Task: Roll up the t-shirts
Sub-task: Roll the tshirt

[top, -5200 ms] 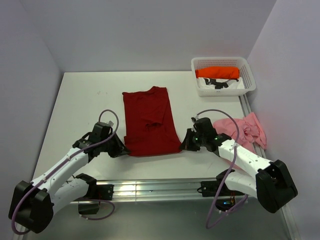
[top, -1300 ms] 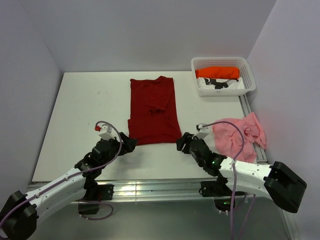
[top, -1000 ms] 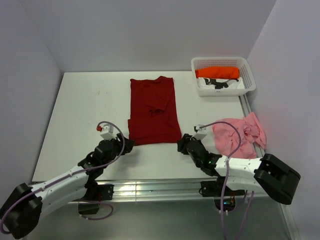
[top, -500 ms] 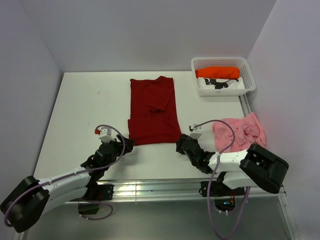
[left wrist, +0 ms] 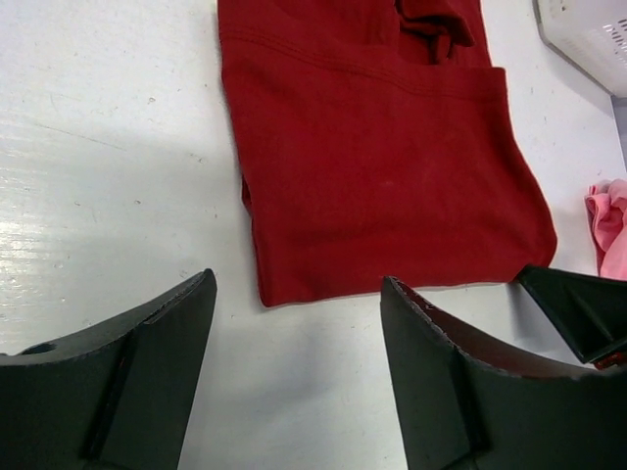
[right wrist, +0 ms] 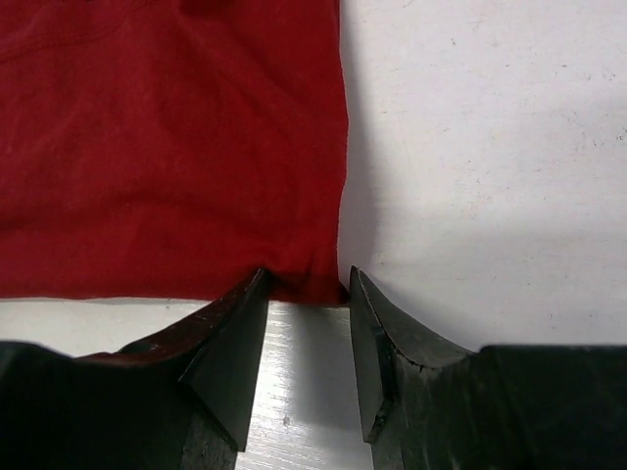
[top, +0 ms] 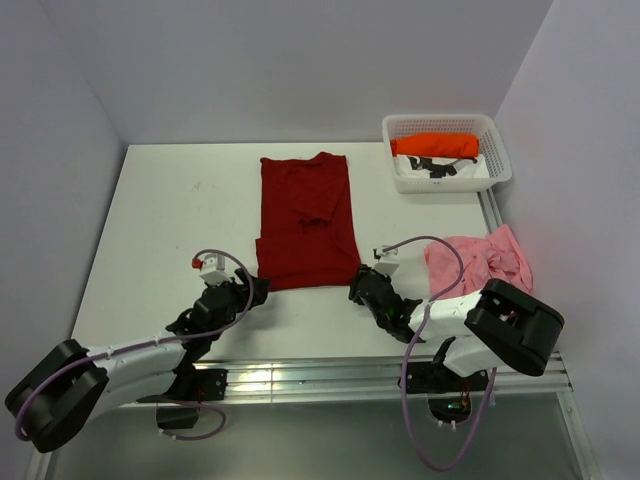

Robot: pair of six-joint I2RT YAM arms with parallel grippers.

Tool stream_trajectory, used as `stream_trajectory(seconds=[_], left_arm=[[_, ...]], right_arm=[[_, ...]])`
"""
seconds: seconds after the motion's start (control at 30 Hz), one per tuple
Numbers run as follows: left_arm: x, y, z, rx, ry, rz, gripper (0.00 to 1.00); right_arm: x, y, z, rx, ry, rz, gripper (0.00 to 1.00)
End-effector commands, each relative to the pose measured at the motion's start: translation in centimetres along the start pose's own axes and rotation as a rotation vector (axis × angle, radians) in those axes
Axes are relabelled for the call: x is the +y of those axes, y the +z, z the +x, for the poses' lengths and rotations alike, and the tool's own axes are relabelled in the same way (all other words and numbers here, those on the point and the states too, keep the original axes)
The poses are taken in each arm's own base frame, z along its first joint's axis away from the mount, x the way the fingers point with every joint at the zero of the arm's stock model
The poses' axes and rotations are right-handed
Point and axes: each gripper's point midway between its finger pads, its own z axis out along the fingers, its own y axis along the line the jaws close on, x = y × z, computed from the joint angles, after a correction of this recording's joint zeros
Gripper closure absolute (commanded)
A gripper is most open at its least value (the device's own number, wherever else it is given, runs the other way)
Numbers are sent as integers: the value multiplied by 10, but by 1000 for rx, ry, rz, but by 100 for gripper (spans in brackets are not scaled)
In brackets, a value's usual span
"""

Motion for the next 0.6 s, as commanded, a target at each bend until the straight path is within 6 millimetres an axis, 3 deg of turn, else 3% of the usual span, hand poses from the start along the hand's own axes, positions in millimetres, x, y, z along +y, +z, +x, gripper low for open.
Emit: stream_trajectory(seconds=[0.0,0.13,0.4,0.57], left_arm=[[6,0,4,-12,-5,-10,27],[6,3,10,5,3,-10,32],[10,8,25,43,19,-17,31],[10,14,30,64,37,-31,36]], right_arm=[[3,3,-15,-56,23,23,53],[0,3,-17,-62,37,39,53],[1,3,-20,-69,36,27,52],[4,7,-18,-54,23,23,59]])
